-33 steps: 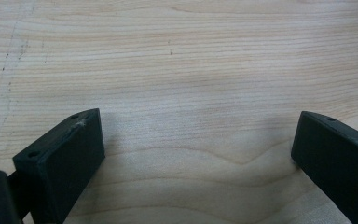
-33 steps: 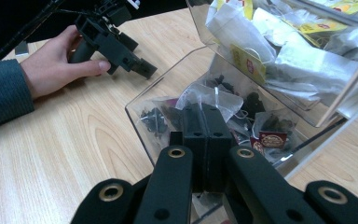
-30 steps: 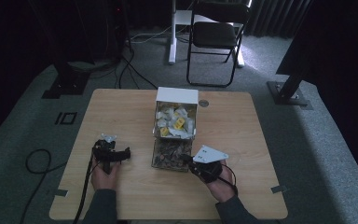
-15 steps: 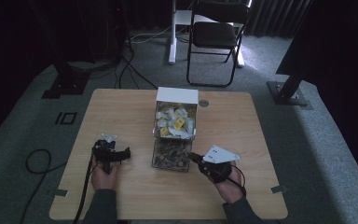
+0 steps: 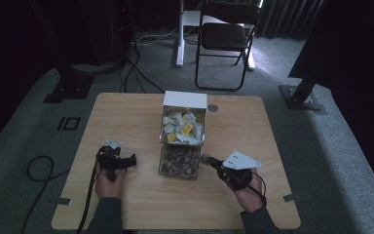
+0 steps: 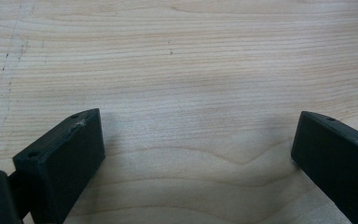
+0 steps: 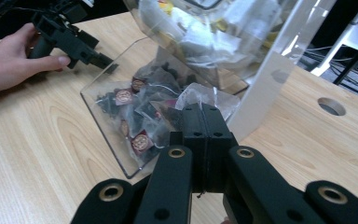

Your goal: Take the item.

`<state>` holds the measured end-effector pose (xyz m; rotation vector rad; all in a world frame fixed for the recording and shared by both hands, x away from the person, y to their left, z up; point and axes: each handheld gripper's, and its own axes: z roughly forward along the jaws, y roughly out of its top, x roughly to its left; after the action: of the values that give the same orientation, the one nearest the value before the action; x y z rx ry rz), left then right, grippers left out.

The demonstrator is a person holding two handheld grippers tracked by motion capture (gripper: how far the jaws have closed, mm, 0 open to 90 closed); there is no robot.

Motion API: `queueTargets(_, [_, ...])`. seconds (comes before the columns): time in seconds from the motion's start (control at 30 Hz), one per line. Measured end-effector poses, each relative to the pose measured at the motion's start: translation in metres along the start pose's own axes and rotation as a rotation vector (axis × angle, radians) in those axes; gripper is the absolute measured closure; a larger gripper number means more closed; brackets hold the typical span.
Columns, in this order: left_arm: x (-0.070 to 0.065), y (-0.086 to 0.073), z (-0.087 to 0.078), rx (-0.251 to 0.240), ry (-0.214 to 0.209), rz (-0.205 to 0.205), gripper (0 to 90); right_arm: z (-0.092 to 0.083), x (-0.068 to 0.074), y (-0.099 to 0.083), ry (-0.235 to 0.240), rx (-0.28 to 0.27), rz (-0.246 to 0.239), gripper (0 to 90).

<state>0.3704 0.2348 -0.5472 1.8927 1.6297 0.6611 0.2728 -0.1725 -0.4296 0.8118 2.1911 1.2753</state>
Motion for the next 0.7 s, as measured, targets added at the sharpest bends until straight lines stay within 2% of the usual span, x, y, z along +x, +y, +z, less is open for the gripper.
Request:
queueTargets(0.43, [0.0, 0.0, 0.0, 0.0, 0.0, 0.0, 3.0, -0.012, -0.016, -0.006, -0.047, 0.0, 0.02, 90.0])
queueTargets(0.7, [0.0, 0.0, 0.0, -0.002, 0.0, -0.002, 3.0, -0.024, -0.029, -0.017, -0.089, 0.01, 0.045, 90.0])
